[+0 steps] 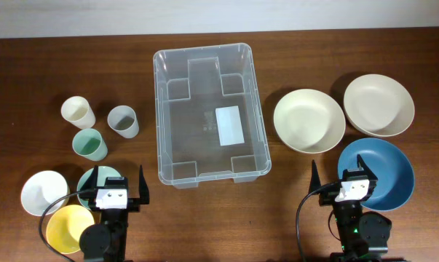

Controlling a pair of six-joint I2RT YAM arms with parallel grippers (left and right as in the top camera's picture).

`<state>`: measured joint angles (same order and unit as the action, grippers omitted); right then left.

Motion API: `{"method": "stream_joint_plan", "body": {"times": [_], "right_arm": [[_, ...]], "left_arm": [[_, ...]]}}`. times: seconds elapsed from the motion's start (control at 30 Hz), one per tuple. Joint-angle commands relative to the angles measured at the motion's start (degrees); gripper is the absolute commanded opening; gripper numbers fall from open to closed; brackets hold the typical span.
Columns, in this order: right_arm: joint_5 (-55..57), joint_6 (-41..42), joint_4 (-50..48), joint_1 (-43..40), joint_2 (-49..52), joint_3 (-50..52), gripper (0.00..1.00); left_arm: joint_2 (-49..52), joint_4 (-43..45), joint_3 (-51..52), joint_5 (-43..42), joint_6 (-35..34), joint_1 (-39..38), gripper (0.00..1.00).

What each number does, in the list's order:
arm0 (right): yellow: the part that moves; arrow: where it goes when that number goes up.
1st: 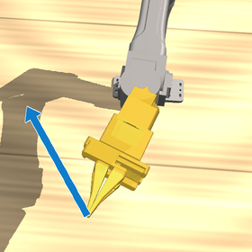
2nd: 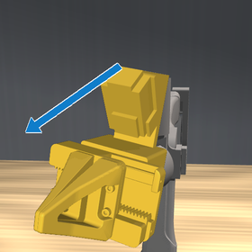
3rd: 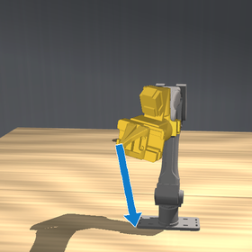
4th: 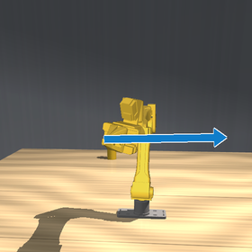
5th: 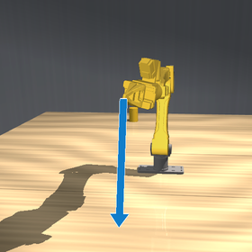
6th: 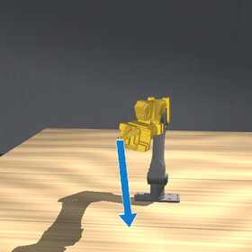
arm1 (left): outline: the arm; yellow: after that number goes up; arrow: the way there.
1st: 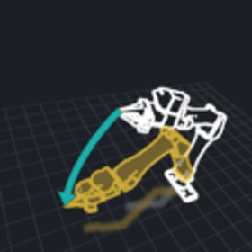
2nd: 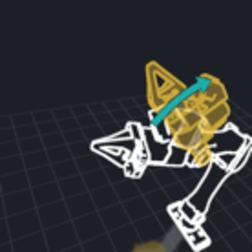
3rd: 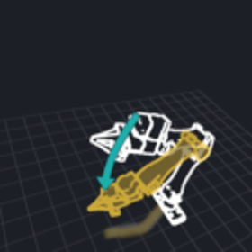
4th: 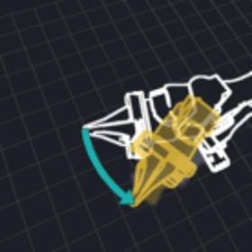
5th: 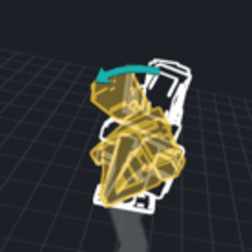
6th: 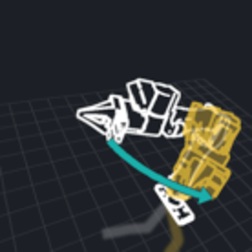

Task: Pack container
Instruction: 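Raise both arms from rest toward the table objects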

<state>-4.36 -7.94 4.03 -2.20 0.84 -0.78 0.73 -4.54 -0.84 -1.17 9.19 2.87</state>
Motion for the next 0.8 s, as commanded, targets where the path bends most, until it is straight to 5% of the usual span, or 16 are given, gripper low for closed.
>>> {"method": "stream_joint_plan", "body": {"times": [0.0, 0.4, 0.6, 0.77], "right_arm": [[0.3, -0.2, 0.0, 0.4, -0.6, 0.5, 0.99], [0.3, -0.1, 0.0, 0.4, -0.5, 0.5, 0.99], [0.9, 14.1, -0.5, 0.2, -0.5, 0.4, 0.99], [3.2, 17.5, 0.5, 0.2, -0.1, -1.9, 0.99]], "left_arm": [[-0.4, 0.1, 0.3, -1.0, -0.7, 0.1, 1.0], [-0.4, 0.0, 0.3, -1.0, -0.8, 0.1, 1.0], [-0.4, -1.4, -1.2, -1.0, -11.1, 0.1, 1.0], [2.2, -7.0, -7.9, -1.0, -11.4, 0.1, 1.0]]}}
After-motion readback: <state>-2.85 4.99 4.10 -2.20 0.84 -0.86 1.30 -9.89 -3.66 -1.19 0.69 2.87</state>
